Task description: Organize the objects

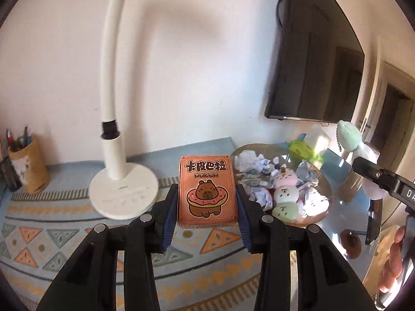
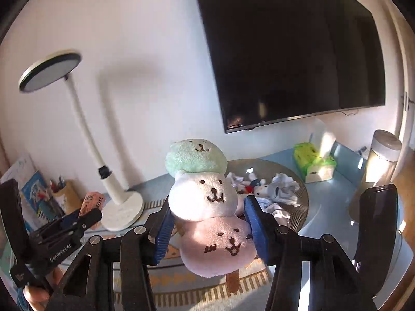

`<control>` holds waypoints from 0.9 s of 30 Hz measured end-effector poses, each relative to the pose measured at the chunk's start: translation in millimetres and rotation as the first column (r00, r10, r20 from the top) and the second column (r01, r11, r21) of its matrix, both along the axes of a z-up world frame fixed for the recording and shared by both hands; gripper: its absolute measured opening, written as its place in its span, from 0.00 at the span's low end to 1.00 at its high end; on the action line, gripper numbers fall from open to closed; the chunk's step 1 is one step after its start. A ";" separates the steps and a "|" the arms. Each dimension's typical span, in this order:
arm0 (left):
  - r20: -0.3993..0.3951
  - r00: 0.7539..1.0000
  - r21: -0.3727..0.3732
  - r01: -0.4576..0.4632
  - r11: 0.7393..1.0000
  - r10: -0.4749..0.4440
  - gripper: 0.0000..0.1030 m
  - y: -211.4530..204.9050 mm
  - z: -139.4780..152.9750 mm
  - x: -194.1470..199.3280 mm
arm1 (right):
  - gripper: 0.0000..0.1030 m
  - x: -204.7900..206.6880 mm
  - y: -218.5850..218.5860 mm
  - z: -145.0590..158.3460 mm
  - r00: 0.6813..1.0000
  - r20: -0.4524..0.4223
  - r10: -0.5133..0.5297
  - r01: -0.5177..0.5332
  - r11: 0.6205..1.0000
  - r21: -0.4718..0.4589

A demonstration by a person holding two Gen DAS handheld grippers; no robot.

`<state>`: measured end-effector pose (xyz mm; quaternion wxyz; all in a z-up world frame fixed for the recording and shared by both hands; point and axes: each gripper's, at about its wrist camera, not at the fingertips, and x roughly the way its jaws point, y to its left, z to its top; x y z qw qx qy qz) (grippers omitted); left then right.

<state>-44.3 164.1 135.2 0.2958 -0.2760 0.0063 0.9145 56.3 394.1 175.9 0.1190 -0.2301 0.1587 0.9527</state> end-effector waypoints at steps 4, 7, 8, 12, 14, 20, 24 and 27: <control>0.043 0.996 0.018 0.075 0.997 -0.076 0.37 62.2 -8.0 -29.7 | 0.51 -36.9 38.1 -15.1 0.996 0.046 -0.081 0.084 0.995 -0.058; 0.058 0.991 0.020 0.117 0.993 -0.118 0.37 94.2 -20.3 -44.8 | 0.51 -58.9 50.7 -27.4 0.990 0.084 -0.110 0.115 0.992 -0.056; 0.060 0.991 0.017 0.123 0.992 -0.124 0.37 102.8 -24.6 -47.7 | 0.52 -64.9 55.3 -31.9 0.988 0.101 -0.116 0.122 0.991 -0.059; 0.061 0.986 0.012 0.158 0.987 -0.158 0.52 125.2 -38.1 -50.8 | 0.62 -83.3 71.5 -54.1 0.984 0.152 -0.095 0.113 0.987 -0.114; 0.051 0.987 -0.001 0.155 0.988 -0.155 0.90 125.5 -39.3 -46.5 | 0.62 -80.8 71.4 -60.2 0.979 0.180 -0.099 0.119 0.987 -0.106; 0.027 0.993 0.000 0.116 0.993 -0.116 0.92 76.1 -27.5 -19.7 | 0.63 -49.1 49.6 -55.3 0.986 0.161 -0.029 0.056 0.985 -0.162; 0.004 1.000 0.005 0.001 1.000 -0.001 0.92 10.1 -16.2 12.9 | 0.68 -22.7 2.3 -32.0 0.992 0.112 0.064 -0.047 0.988 -0.150; -0.016 0.994 0.007 -0.110 0.994 0.111 0.98 -48.3 -11.4 43.1 | 0.73 -10.7 -44.2 -19.4 0.982 0.066 0.179 -0.167 0.974 -0.156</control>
